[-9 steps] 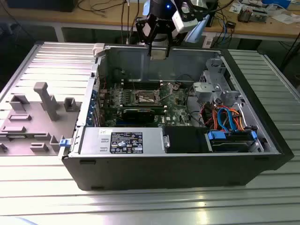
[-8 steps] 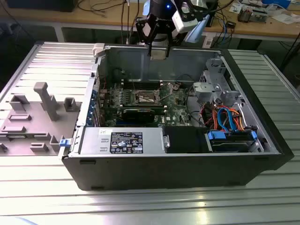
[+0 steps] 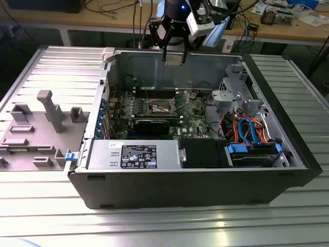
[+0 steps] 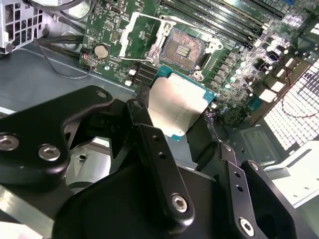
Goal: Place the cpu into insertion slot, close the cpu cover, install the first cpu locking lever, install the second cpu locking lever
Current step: 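Place the cpu into insertion slot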
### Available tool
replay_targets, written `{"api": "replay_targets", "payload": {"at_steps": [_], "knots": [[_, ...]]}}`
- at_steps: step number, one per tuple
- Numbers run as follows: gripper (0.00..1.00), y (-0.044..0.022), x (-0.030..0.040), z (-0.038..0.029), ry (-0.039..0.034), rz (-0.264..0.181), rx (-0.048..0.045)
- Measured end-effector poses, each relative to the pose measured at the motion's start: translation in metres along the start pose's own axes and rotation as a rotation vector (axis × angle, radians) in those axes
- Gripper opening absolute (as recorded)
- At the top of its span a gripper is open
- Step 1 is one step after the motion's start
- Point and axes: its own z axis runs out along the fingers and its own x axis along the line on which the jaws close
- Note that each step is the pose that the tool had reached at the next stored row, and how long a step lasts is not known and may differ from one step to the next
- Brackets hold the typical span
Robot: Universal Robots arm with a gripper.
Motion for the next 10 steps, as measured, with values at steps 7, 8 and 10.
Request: {"api": "replay_targets", "payload": {"at_steps": [7, 8, 10], "knots": [[0.54, 0.0, 0.0, 0.0, -0.0001, 0.002, 0.0], [0.54, 0.0, 0.0, 0.0, -0.0004, 0.004, 0.0], [0.54, 0.0, 0.0, 0.0, -0.0006, 0.007, -0.0001]]}}
